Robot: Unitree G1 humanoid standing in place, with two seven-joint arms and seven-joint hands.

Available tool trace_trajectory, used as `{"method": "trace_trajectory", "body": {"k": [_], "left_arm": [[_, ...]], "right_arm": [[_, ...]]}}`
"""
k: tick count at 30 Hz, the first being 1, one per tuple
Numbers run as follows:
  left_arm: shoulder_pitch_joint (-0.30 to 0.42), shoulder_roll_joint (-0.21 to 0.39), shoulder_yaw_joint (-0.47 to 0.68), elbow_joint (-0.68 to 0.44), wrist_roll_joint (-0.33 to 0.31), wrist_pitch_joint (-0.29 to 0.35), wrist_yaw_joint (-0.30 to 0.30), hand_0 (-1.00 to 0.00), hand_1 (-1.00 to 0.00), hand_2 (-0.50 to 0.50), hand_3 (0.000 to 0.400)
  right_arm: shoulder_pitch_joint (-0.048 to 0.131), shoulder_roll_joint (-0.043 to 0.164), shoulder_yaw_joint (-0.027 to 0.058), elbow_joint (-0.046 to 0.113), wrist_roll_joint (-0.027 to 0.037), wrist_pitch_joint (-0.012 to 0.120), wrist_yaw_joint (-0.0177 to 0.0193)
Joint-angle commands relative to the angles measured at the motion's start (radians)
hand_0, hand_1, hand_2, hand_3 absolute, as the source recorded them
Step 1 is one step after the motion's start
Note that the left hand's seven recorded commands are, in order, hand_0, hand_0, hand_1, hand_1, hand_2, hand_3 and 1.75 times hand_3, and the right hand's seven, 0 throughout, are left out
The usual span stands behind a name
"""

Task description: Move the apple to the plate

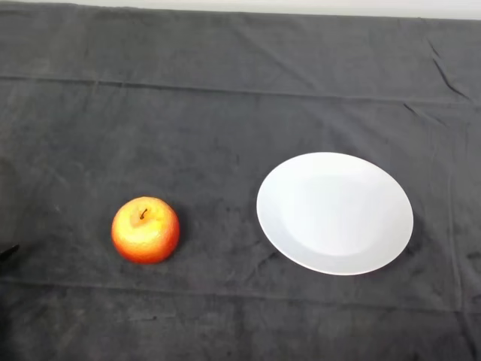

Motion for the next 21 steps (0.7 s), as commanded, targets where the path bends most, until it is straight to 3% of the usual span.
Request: {"method": "trace_trajectory", "body": {"k": [1, 13, 21], "left_arm": [[-0.027, -0.014, 0.002, -0.049, 0.019, -0.006, 0.02, 0.0, 0.0, 0.0, 0.0], [0.075, -0.061, -0.074, -0.405, 0.104, 0.077, 0.059, 0.0, 0.0, 0.0, 0.0], [0.14, -0.122, -0.156, -0.656, 0.173, 0.186, 0.078, 0.0, 0.0, 0.0, 0.0]], "right_arm": [[0.008, -0.012, -0.0144, -0.011, 0.0118, -0.006, 0.0025], [0.009, -0.011, -0.0136, -0.015, 0.0113, -0.006, 0.0004], [0.01, -0.008, -0.0123, -0.021, 0.0105, -0.004, -0.0027]]}}
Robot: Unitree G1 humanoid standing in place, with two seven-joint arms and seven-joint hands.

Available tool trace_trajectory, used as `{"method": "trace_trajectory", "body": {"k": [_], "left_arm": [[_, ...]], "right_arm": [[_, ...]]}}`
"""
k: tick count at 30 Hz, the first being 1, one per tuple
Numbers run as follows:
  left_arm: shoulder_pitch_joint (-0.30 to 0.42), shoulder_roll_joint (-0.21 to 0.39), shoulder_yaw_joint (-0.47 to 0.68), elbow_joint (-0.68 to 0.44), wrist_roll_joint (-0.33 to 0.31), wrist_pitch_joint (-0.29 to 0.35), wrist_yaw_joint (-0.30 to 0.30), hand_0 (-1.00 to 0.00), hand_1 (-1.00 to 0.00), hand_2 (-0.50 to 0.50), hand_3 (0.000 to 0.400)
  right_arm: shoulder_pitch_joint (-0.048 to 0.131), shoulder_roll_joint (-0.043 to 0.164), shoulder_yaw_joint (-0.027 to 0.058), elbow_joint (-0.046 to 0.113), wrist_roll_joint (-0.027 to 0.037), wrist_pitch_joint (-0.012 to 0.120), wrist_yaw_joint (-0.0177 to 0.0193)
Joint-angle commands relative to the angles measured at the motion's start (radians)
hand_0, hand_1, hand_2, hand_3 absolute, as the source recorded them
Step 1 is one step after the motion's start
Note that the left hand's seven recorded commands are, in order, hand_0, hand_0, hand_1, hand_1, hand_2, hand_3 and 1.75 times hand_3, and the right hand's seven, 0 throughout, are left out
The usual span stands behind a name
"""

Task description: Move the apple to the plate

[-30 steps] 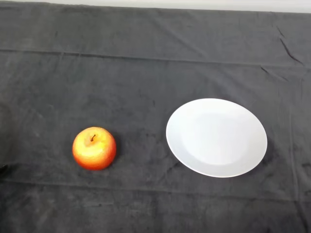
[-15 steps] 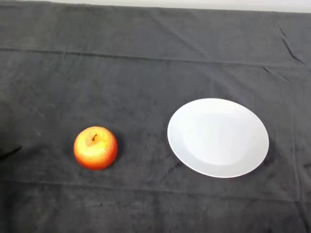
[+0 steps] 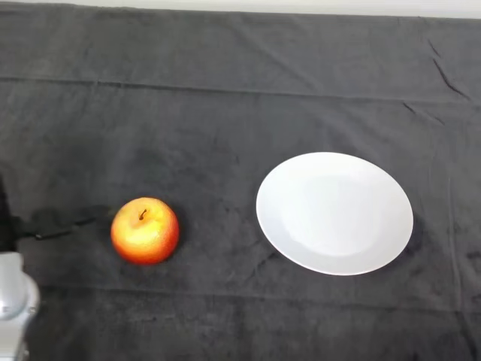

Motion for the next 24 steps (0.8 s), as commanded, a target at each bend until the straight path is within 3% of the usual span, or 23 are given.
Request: {"method": "trace_trajectory", "body": {"k": [1, 11, 24], "left_arm": [[0.039, -0.007, -0.023, -0.062, 0.028, 0.032, 0.009, 0.0, 0.0, 0.0, 0.0], [0.025, -0.044, -0.125, -0.14, 0.04, 0.129, -0.021, 0.0, 0.0, 0.0, 0.0], [-0.006, -0.052, -0.216, -0.091, 0.028, 0.18, -0.055, 0.0, 0.0, 0.0, 0.0]], "right_arm": [[0.011, -0.008, -0.0122, -0.021, 0.0105, -0.004, -0.0031], [0.013, -0.005, -0.0103, -0.029, 0.0095, -0.003, -0.0075], [0.015, -0.003, -0.0087, -0.036, 0.0091, -0.001, -0.0117]]}}
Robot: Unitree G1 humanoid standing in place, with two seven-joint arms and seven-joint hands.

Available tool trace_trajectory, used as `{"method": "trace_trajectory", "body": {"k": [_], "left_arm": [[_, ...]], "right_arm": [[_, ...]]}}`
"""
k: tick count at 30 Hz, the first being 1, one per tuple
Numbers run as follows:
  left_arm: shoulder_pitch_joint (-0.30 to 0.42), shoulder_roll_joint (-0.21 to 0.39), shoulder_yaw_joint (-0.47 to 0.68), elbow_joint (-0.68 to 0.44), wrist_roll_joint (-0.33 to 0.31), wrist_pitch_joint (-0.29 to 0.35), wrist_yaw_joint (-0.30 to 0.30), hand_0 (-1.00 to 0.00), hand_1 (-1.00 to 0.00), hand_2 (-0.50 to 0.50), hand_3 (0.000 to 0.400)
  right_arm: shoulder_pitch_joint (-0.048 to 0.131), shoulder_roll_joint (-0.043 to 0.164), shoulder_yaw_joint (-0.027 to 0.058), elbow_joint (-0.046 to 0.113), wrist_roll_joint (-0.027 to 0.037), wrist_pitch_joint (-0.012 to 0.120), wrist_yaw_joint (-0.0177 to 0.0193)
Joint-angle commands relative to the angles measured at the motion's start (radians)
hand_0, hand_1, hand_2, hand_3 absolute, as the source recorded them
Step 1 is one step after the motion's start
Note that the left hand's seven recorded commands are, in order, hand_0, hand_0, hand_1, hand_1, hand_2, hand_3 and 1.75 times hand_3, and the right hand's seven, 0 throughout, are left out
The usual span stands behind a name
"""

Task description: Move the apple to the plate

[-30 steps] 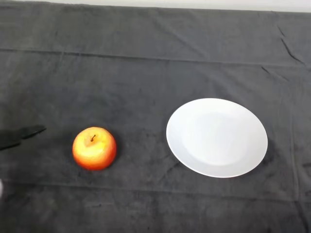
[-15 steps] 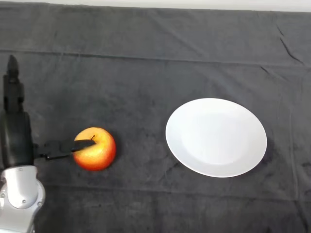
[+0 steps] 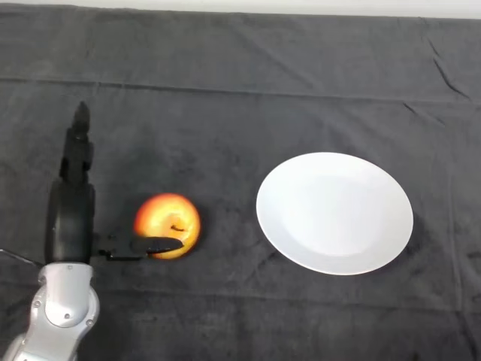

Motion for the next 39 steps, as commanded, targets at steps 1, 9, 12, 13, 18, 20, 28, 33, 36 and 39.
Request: {"method": "trace_trajectory", "body": {"k": [1, 9, 12, 13, 18, 20, 28, 33, 36, 39], "left_arm": [[-0.033, 0.0, -0.008, 0.024, 0.001, 0.014, -0.009, 0.0, 0.0, 0.0, 0.0], [-0.051, 0.002, -0.042, 0.077, -0.009, 0.039, -0.028, 0.0, 0.0, 0.0, 0.0], [-0.057, 0.002, -0.051, 0.09, -0.014, 0.05, -0.035, 0.0, 0.0, 0.0, 0.0], [-0.059, 0.003, -0.053, 0.094, -0.015, 0.053, -0.037, 0.0, 0.0, 0.0, 0.0], [-0.067, 0.005, -0.062, 0.113, -0.024, 0.063, -0.047, 0.0, 0.0, 0.0, 0.0], [-0.069, 0.005, -0.065, 0.118, -0.027, 0.066, -0.05, -0.45, -0.59, 0.07, 0.237], [-0.066, 0.004, -0.08, 0.116, -0.033, 0.078, -0.051, -1.0, -1.0, 0.0, 0.4], [-0.068, 0.009, -0.088, 0.103, -0.034, 0.088, -0.055, -1.0, -1.0, 0.0, 0.4], [-0.071, 0.015, -0.089, 0.093, -0.035, 0.095, -0.059, -1.0, -1.0, 0.0, 0.4], [-0.072, 0.022, -0.088, 0.066, -0.034, 0.113, -0.064, -1.0, -1.0, 0.0, 0.4]], "right_arm": [[0.015, -0.003, -0.0094, -0.036, 0.0091, -0.001, -0.0107], [0.015, -0.002, -0.0089, -0.038, 0.0093, -0.001, -0.0122], [0.015, -0.002, -0.0088, -0.038, 0.0094, -0.001, -0.0126], [0.015, -0.002, -0.0088, -0.038, 0.0094, -0.001, -0.0127], [0.016, -0.001, -0.0086, -0.039, 0.0096, -0.001, -0.0132], [0.016, -0.001, -0.0086, -0.039, 0.0097, 0.0, -0.0133], [0.016, -0.001, -0.0084, -0.04, 0.01, 0.0, -0.0138], [0.016, -0.001, -0.0082, -0.04, 0.0101, 0.0, -0.014], [0.016, -0.001, -0.0081, -0.04, 0.0102, 0.0, -0.0141], [0.016, -0.001, -0.008, -0.041, 0.0102, 0.0, -0.0143]]}}
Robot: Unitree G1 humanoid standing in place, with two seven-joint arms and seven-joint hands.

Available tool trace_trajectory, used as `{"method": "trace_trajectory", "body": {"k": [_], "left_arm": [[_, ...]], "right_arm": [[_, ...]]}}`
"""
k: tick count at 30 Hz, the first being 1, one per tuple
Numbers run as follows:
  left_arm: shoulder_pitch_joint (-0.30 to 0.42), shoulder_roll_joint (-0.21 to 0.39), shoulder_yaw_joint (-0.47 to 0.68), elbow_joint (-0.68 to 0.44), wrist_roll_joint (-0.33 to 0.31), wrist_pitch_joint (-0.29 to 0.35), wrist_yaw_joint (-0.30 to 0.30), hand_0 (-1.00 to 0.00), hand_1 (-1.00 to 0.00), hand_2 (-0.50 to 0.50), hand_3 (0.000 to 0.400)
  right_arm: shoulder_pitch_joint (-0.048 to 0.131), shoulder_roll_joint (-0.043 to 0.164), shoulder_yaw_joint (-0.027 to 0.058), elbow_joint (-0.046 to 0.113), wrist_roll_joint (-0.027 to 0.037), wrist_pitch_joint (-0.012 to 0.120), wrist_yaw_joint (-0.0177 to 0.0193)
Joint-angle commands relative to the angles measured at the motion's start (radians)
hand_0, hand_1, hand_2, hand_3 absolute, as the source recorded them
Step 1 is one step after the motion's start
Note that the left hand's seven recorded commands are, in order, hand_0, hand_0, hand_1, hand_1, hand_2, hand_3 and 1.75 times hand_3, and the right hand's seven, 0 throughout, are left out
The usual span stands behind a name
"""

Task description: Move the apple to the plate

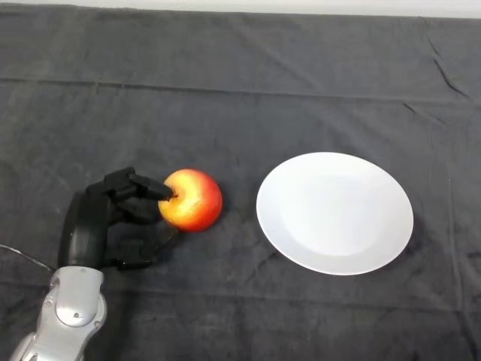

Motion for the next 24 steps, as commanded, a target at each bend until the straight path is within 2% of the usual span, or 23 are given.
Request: {"method": "trace_trajectory", "body": {"k": [1, 13, 14, 15, 16, 17, 24], "left_arm": [[-0.036, 0.026, -0.029, -0.042, -0.01, 0.03, -0.011, -1.0, -1.0, 0.0, 0.4], [0.001, 0.049, -0.031, -0.266, 0.034, 0.13, 0.01, -1.0, -1.0, 0.0, 0.4], [0.002, 0.048, -0.033, -0.273, 0.04, 0.129, 0.015, -0.82, -1.0, 0.09, 0.4], [0.003, 0.046, -0.035, -0.275, 0.047, 0.125, 0.02, -0.34, -0.6, 0.13, 0.24], [0.002, 0.044, -0.038, -0.272, 0.052, 0.119, 0.024, -0.16, -0.45, 0.15, 0.182], [0.0, 0.042, -0.04, -0.265, 0.057, 0.112, 0.028, 0.0, 0.0, 0.0, 0.0], [-0.029, 0.028, -0.054, -0.18, 0.075, 0.065, 0.043, 0.0, 0.0, 0.0, 0.0]], "right_arm": [[0.016, -0.001, -0.0081, -0.041, 0.0102, 0.0, -0.0094], [0.017, 0.0, -0.0074, -0.043, 0.0103, 0.0, -0.0106], [0.017, 0.0, -0.0074, -0.043, 0.0103, 0.0, -0.0107], [0.017, 0.0, -0.0073, -0.043, 0.0103, 0.0, -0.0109], [0.017, 0.0, -0.0072, -0.043, 0.0102, 0.0, -0.011], [0.017, 0.0, -0.0071, -0.044, 0.0102, 0.0, -0.0111], [0.017, 0.0, -0.0068, -0.044, 0.0103, 0.0, -0.0116]]}}
